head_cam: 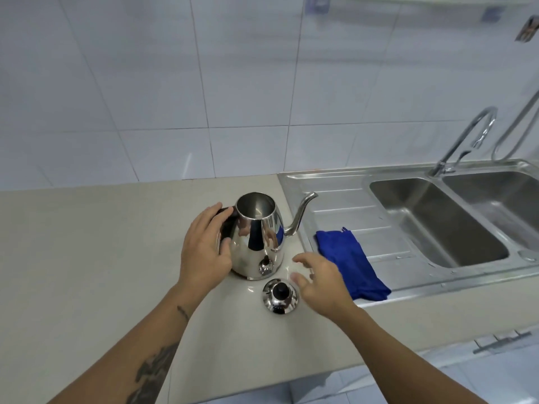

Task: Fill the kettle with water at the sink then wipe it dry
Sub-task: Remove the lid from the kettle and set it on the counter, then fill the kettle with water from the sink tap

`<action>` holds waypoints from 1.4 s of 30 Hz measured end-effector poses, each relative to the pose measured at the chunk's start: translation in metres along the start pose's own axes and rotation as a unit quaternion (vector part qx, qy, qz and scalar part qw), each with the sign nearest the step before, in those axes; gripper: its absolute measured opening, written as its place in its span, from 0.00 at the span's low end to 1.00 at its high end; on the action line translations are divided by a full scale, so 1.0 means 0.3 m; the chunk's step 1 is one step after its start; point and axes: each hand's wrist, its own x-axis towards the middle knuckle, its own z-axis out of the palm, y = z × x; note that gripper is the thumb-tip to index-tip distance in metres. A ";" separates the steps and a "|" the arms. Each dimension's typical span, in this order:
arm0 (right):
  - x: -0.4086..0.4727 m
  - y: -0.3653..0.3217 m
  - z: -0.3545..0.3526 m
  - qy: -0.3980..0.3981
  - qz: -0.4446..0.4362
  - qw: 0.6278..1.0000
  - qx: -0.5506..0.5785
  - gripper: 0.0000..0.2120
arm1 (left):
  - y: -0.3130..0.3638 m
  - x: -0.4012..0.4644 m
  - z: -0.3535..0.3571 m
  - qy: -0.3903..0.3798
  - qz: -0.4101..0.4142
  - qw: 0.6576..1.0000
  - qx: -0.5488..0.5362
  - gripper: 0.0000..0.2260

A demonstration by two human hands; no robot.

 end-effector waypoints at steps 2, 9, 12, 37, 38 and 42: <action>0.051 -0.013 -0.052 0.057 0.065 0.990 0.108 0.17 | -0.006 0.027 -0.007 0.029 -0.033 0.996 -0.077 0.22; 0.245 -0.129 -0.154 -0.002 0.190 0.883 0.430 0.16 | 0.005 0.085 -0.022 0.009 -0.029 0.992 -0.121 0.22; 0.290 -0.142 -0.107 0.026 0.191 0.897 0.399 0.13 | 0.000 0.088 -0.018 -0.003 0.003 0.994 -0.108 0.22; 0.067 0.066 -0.680 0.318 0.060 0.922 0.210 0.08 | 0.514 0.262 0.197 0.023 0.340 0.939 -0.041 0.22; 0.067 0.096 -0.703 0.327 0.067 0.922 0.197 0.07 | 0.540 0.257 0.222 0.017 0.340 0.939 -0.041 0.22; 0.026 0.304 -0.853 0.322 0.107 0.925 0.173 0.06 | 0.725 0.241 0.388 0.013 0.336 0.938 -0.082 0.20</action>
